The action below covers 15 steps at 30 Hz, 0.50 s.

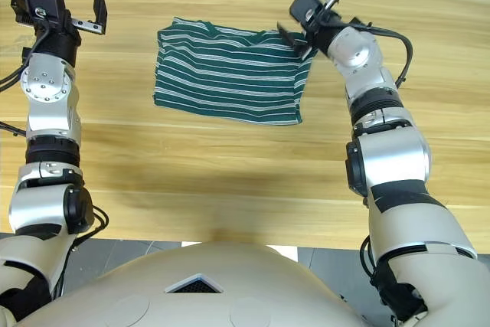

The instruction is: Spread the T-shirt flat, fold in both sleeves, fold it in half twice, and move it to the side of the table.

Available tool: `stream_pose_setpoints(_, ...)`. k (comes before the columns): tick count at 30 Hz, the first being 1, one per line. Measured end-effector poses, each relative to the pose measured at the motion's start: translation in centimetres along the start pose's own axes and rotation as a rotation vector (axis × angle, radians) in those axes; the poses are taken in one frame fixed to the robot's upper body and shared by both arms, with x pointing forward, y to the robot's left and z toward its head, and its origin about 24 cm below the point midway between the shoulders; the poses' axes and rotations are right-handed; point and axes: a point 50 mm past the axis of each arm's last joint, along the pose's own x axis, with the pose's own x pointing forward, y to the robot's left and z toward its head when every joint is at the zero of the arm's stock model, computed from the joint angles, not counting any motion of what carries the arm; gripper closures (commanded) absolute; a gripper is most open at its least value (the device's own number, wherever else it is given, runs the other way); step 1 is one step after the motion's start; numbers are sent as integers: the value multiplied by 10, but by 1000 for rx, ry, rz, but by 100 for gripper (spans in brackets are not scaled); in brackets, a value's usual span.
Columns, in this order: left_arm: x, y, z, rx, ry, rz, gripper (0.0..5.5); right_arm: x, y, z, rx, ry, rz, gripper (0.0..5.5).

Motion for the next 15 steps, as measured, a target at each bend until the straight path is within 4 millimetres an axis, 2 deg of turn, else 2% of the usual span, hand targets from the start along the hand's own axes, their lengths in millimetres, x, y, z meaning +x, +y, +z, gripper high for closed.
stream_pose_setpoints(3,-3,-5,11,48,-48,-24,10,3,9,-7,-136,113,68,14)
stream_pose_setpoints(5,-5,-10,20,62,-84,-43,10,6,6,-2,-296,153,82,14)
stream_pose_setpoints(9,-14,-14,30,66,-110,-61,10,2,1,-9,-388,210,77,14)
stream_pose_setpoints(13,-31,-17,32,69,-110,-84,10,-23,-26,-39,-506,355,97,14)
stream_pose_setpoints(15,-40,-19,32,67,-104,-89,10,-40,-39,-52,-550,427,184,14)
